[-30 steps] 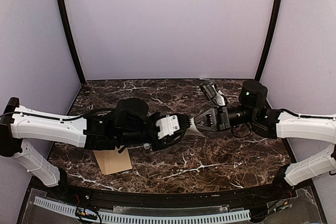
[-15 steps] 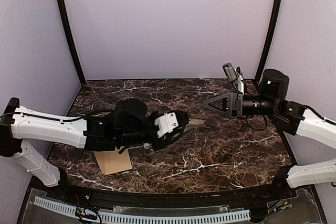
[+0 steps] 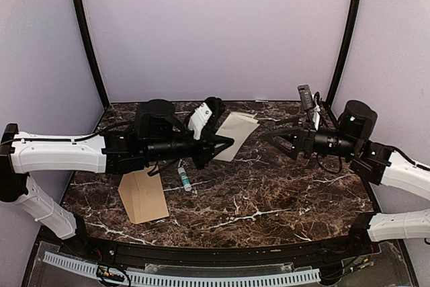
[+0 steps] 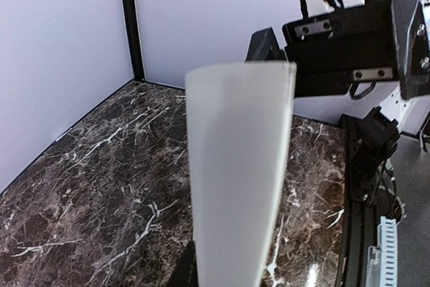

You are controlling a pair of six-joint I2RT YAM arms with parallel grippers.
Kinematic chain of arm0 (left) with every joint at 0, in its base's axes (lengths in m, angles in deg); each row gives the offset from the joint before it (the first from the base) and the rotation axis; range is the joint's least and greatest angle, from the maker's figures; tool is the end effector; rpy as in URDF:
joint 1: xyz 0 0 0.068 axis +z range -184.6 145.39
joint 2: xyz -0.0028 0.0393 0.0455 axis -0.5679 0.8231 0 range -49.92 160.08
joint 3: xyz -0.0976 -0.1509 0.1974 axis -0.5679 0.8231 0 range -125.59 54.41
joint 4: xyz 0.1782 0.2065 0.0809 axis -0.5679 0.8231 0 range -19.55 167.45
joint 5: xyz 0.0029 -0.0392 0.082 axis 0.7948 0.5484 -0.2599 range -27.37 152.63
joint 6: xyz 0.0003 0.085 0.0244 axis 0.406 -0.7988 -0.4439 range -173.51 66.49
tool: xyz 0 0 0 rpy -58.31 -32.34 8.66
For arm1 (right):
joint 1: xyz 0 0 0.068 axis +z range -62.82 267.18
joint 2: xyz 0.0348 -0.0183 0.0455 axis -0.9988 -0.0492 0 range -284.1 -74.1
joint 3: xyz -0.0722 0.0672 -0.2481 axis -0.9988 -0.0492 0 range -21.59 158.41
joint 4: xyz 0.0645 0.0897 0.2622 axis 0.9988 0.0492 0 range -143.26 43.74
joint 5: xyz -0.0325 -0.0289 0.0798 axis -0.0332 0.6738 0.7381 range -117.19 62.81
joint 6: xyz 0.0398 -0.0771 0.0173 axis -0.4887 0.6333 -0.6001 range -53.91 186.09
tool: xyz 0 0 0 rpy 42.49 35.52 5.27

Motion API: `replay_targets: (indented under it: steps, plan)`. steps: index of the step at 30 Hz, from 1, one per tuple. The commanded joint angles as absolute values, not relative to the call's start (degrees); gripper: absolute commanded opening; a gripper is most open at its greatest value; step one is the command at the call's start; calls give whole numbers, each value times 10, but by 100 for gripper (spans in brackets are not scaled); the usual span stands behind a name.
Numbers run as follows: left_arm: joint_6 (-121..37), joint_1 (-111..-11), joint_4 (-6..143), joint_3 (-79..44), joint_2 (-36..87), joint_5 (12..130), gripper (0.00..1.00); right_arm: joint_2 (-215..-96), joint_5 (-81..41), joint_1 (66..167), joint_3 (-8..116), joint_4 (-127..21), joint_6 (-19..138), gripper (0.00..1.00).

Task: Place the letter into the envelope and seal it

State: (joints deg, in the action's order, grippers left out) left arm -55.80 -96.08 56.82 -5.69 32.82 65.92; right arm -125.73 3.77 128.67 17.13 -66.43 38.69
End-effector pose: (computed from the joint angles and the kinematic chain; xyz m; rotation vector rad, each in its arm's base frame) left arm 0.1917 -0.3623 0.2971 0.9862 1.5024 -0.8024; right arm 0.1809 0.2141 0.3147 -0.6684 1.6061 1.3351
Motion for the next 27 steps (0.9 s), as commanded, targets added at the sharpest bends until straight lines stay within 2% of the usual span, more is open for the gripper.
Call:
replay_targets:
  steps: [1, 7, 12, 20, 24, 27]
  plan:
    - [-443, -946, 545, -84, 295, 746, 16, -1272, 71, 1285, 157, -775, 387, 99]
    - [-391, -944, 528, -98, 298, 818, 19, -1321, 96, 1298, 175, -829, 374, 98]
    - [-363, -943, 506, -98, 301, 855, 20, -1358, 89, 1314, 202, -843, 369, 90]
    - [-347, -941, 500, -92, 300, 885, 20, -1371, 105, 1316, 209, -885, 341, 48]
    - [-342, -939, 497, -93, 303, 897, 21, -1376, 134, 1317, 208, -904, 322, 19]
    - [-340, -938, 498, -91, 303, 898, 22, -1375, 143, 1317, 207, -903, 315, 7]
